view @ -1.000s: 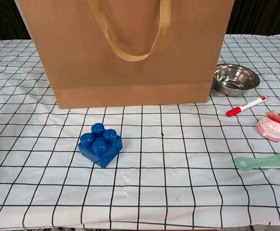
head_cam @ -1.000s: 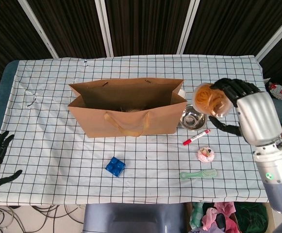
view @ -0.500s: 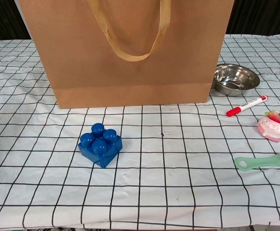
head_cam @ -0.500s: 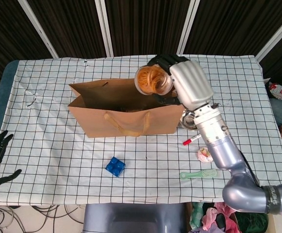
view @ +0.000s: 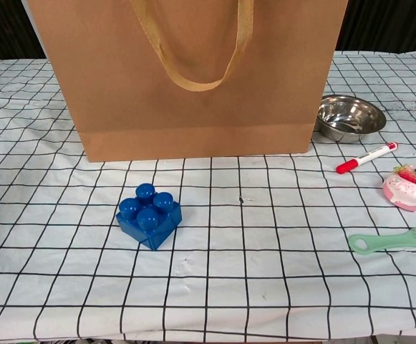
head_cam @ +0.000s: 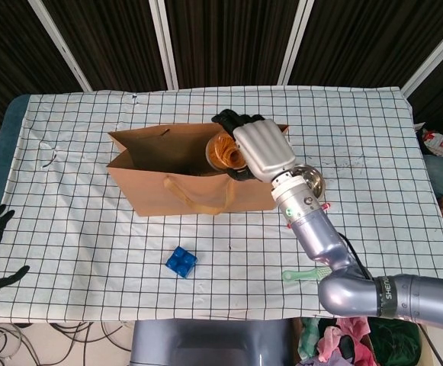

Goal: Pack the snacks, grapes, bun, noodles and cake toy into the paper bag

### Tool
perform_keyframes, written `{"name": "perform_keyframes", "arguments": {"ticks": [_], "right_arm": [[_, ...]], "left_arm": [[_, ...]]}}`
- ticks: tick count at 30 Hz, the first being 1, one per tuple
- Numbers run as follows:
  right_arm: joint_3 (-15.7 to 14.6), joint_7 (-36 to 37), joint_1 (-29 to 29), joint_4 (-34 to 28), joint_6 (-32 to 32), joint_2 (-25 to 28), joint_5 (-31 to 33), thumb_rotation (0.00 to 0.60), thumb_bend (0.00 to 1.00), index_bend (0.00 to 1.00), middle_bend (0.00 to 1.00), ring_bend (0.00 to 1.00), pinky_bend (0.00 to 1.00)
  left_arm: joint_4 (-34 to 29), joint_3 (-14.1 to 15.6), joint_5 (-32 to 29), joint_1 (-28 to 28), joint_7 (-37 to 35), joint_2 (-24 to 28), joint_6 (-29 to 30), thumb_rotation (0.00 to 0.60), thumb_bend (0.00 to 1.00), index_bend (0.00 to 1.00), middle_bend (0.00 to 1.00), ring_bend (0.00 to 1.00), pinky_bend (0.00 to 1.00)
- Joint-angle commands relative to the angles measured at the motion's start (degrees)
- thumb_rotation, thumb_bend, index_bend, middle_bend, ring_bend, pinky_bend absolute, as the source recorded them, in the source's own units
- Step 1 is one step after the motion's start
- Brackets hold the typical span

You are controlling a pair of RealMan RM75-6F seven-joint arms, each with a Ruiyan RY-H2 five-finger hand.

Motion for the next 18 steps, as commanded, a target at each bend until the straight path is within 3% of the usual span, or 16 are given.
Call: {"name": "perform_keyframes", "arguments": {"ticks": [1,6,11,15,18], "right_arm": [[0.9,2.0,-1.0,-0.6,1.8,0.7,-1.4,0.600,0.08,0.09,0.00,0.14,0.25],[3.3,7.4,-5.1,-3.0,4.7,4.5,-4.4,0.600,0.08,0.09,0.00,0.14,0.25],[3.9,11.2,-12.6,-9.6,6.5,14.3,-7.9,0.600,0.08,0.09,0.01,0.14,0.25],[1.2,14.1,-21.9,-13.8,10.6,21.8,-14.2,0.600,0.07,0.09,0.04,0.17,0.25],[-3.1,15.6,-29.7,-14.2,14.4,25.2,-19.3,0.600,0.08,0.09,0.04,0.17,0.25]], "left_arm": [[0.0,-0.1,-0.1,0.0,0.0,0.0,-0.1,0.600,0.09,0.03,0.00,0.00,0.00],[0.1,-0.3,-0.5,0.1,0.0,0.0,-0.2,0.600,0.09,0.03,0.00,0.00,0.00],[-0.1,-0.4,-0.6,0.1,0.2,0.0,-0.4,0.600,0.09,0.03,0.00,0.00,0.00],[-0.2,-0.2,-0.1,0.0,0.2,0.1,-0.5,0.600,0.09,0.03,0.00,0.00,0.00],[-0.4,-0.2,-0.1,0.1,0.3,0.1,-0.4,0.600,0.09,0.03,0.00,0.00,0.00]]}}
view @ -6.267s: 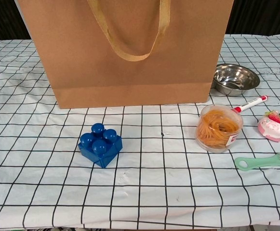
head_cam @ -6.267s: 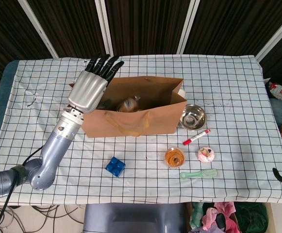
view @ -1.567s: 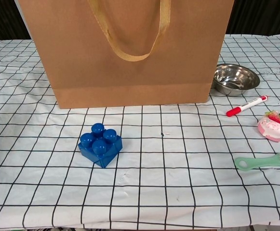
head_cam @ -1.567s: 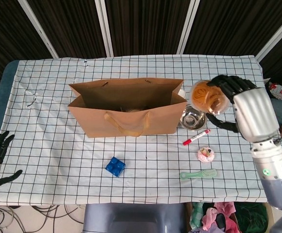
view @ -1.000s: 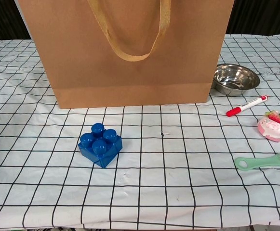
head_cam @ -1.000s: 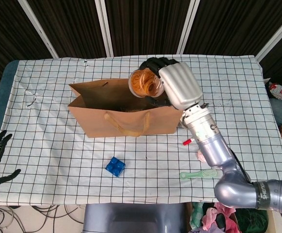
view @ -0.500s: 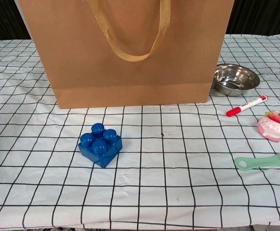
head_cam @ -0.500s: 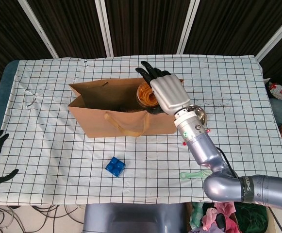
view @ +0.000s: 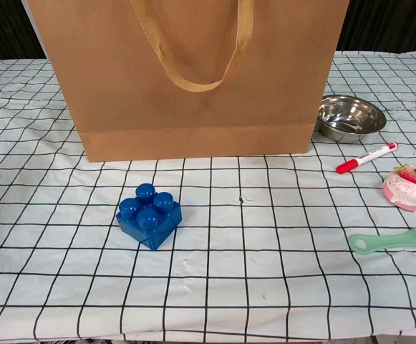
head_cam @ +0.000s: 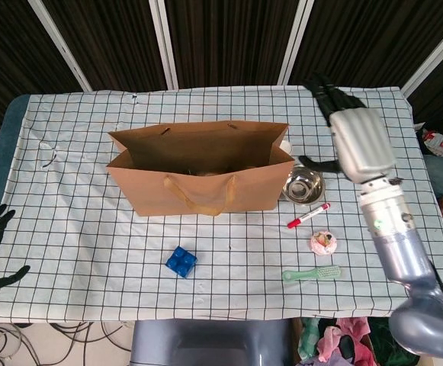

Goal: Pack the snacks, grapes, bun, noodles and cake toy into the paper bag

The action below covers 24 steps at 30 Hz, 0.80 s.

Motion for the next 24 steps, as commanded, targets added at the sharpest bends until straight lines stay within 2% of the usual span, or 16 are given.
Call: {"name": "perform_keyframes", "arguments": {"ticks": [1,6,11,16,24], "right_arm": [[-6.4,3.9,-12.1,-2.4,6.4,6.5,-9.1,0.600,0.08,0.09,0.04,0.17,0.25],[-14.7,5.0,-20.6,1.0,4.9,7.5,-14.8,0.600,0.08,0.08,0.05,0.22,0.25],[-19.3,7.9,-23.8,3.9,0.6,5.0,-19.4,0.600,0.08,0.08,0.05,0.20,0.24],[-21.8,8.8,-23.9,6.9,-4.1,-0.3,-23.3,0.600,0.08,0.08,0.05,0.20,0.24],[-22.3,3.8,-21.6,12.5,-6.9,-10.2,-23.3,0.600,0.08,0.09,0.06,0.18,0.24]], "left_arm": [[-0.1,-0.1,-0.1,0.1,0.0,0.0,0.1,0.600,0.09,0.03,0.00,0.00,0.00],[-0.3,-0.2,-0.4,0.1,0.1,0.0,0.0,0.600,0.09,0.03,0.00,0.00,0.00],[-0.5,-0.2,-0.7,-0.1,1.0,-0.2,-0.8,0.600,0.09,0.03,0.00,0.00,0.00],[-0.7,-0.2,-0.9,-0.2,1.9,-0.5,-1.2,0.600,0.09,0.03,0.00,0.00,0.00],[-0.7,-0.4,-1.1,-0.1,2.1,-0.5,-1.1,0.600,0.09,0.03,0.00,0.00,0.00]]}}
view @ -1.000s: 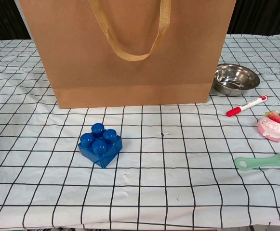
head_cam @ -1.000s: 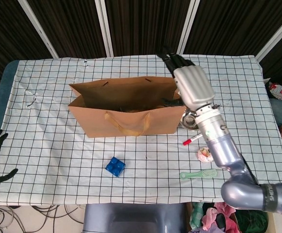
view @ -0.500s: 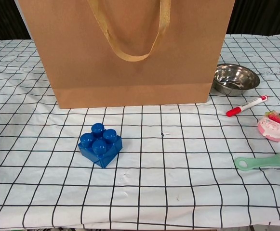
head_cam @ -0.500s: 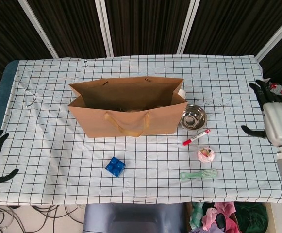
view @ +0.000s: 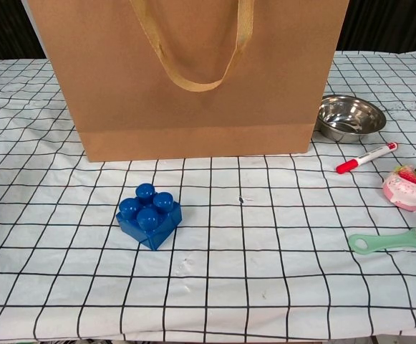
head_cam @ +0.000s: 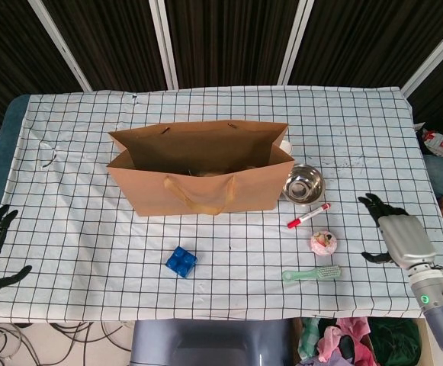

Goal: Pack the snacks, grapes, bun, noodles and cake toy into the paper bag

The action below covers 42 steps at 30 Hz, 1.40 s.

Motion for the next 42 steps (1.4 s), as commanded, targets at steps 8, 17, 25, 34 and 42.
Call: {"name": "perform_keyframes", "arguments": {"ticks": [8,17,25,34,42], "right_arm": [[-1.4,-9.1,3.4,10.5,-3.2,-16.3,1.6,0.600,0.08,0.09,0.08,0.18,0.24],[-1.1,-11.1,4.2,15.9,-3.8,-22.5,4.3,0.600,0.08,0.09,0.11,0.19,0.24],[-1.3,-10.9,4.3,18.4,-4.4,-24.4,5.1,0.600,0.12,0.14,0.20,0.27,0.24],[-1.9,-10.7,4.2,23.4,-5.1,-28.0,5.0,0.600,0.18,0.19,0.24,0.31,0.25],[-1.8,-9.8,4.5,25.2,-5.5,-29.8,3.8,0.600,0.34,0.31,0.36,0.41,0.29]], "left_arm": [[0.0,-0.2,-0.7,-0.1,0.5,-0.1,-0.6,0.600,0.09,0.03,0.00,0.00,0.00],[-0.3,-0.2,-1.0,0.0,0.8,0.1,-0.6,0.600,0.09,0.03,0.00,0.00,0.00],[-0.3,-0.2,-1.0,0.0,1.1,0.0,-0.8,0.600,0.09,0.03,0.00,0.00,0.00],[-0.3,-0.4,-1.2,0.0,1.4,-0.1,-0.7,0.600,0.09,0.03,0.00,0.00,0.00],[-0.4,-0.5,-1.4,0.0,1.5,-0.2,-0.9,0.600,0.09,0.04,0.00,0.00,0.00]]}}
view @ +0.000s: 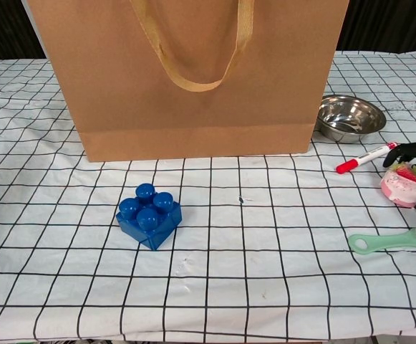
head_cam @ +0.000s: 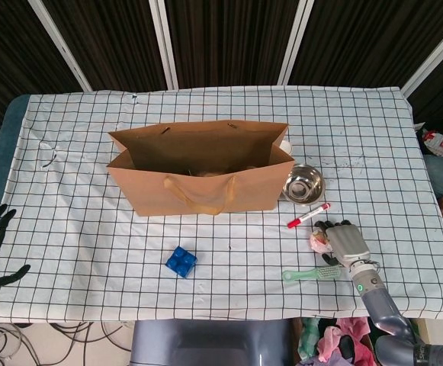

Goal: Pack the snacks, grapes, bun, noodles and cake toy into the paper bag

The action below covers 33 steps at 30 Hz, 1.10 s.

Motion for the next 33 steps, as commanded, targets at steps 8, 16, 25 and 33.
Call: {"name": "perform_keyframes", "arguments": {"ticks": [8,16,25,33], "right_arm": [[2.4,4.2,-0.9,-4.6,3.5,3.1,-3.0,0.600,0.41,0.38,0.41,0.46,0.31],[11.9,16.2,-7.5,-21.5,21.5,18.5,-9.3,0.600,0.41,0.38,0.40,0.46,0.31],[19.5,20.3,-9.6,-30.2,30.9,26.9,-14.5,0.600,0.40,0.38,0.38,0.46,0.31],[23.0,17.4,-4.1,-32.5,24.9,28.6,-12.0,0.600,0.40,0.38,0.38,0.46,0.31]], "left_arm": [[0.0,0.0,-0.1,0.0,-0.2,0.0,-0.2,0.600,0.09,0.04,0.00,0.00,0.00],[-0.1,0.0,0.0,0.0,-0.5,0.2,-0.2,0.600,0.09,0.04,0.00,0.00,0.00],[-0.4,0.2,0.4,0.2,-0.7,0.4,0.1,0.600,0.09,0.04,0.00,0.00,0.00],[-0.7,0.3,0.7,0.3,-0.9,0.6,0.3,0.600,0.09,0.04,0.00,0.00,0.00]]}}
